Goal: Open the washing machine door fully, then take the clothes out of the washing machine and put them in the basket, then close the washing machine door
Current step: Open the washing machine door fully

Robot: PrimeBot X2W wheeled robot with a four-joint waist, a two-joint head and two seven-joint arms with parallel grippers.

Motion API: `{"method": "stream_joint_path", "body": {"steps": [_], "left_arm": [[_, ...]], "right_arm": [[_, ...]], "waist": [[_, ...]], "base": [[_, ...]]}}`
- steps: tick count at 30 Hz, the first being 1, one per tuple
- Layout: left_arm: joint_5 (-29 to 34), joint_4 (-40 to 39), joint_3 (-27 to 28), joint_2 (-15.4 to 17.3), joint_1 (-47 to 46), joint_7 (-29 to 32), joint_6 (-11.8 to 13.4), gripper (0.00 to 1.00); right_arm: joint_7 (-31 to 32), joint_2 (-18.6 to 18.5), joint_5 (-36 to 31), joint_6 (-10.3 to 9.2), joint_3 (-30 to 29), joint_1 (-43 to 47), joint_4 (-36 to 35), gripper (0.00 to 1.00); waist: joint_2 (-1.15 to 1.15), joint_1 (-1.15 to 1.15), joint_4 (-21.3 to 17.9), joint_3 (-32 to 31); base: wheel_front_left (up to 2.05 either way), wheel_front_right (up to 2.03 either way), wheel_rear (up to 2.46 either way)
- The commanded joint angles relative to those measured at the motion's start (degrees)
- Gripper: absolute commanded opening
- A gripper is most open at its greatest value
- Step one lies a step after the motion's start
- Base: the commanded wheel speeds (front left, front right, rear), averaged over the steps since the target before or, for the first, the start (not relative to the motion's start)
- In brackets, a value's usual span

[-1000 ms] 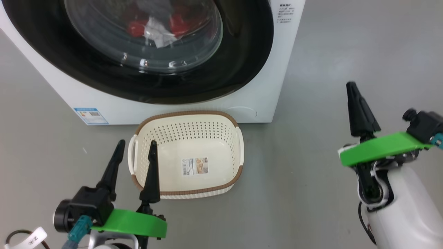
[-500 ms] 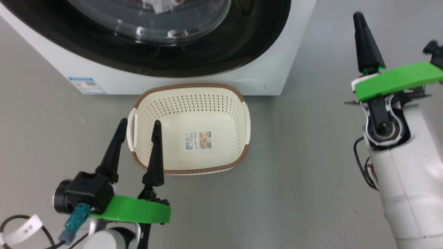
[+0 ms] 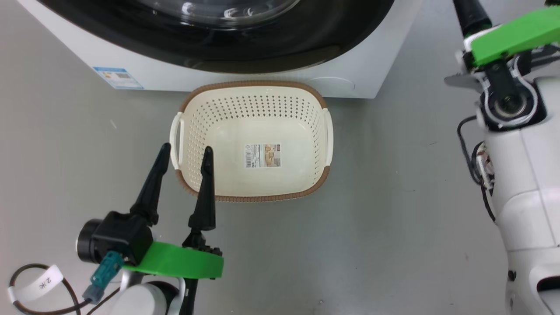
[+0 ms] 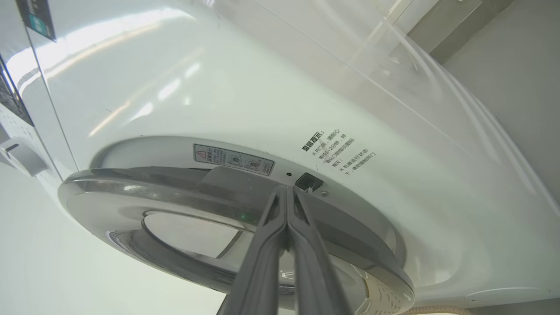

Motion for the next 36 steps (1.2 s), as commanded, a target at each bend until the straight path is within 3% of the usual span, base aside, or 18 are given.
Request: {"method": "stream_joint_path", "body": {"steps": [1,21,36], "left_arm": [[-0.22,-1.06,1.6,0.95,-1.67,-0.86,-0.46,1.0],[0.12,0.47,0.16,0.45,-3.75,-1.94,-0.79,1.0],[-0.23,1.59,-0.28,-0.19,-4.28,-2.91,-0.75,1.0]], "right_arm": [[1.05,0.63,1.98,0.03,-0.06,-2.28,-0.39,0.0],[14.89,0.48,0.55,0.03,-5.81,-17.49,11.4,0.0],[24.76,-0.77,-6.04,0.03,-7.05,-24.53,16.99,0.0]], "waist": [[0.0,0.0,0.71,0.76],[0.0,0.0,3.71,4.8],[0.0,0.0,5.41,5.73]], "base": [[0.0,0.0,0.0],[0.0,0.0,0.0],[0.0,0.0,0.0]]}}
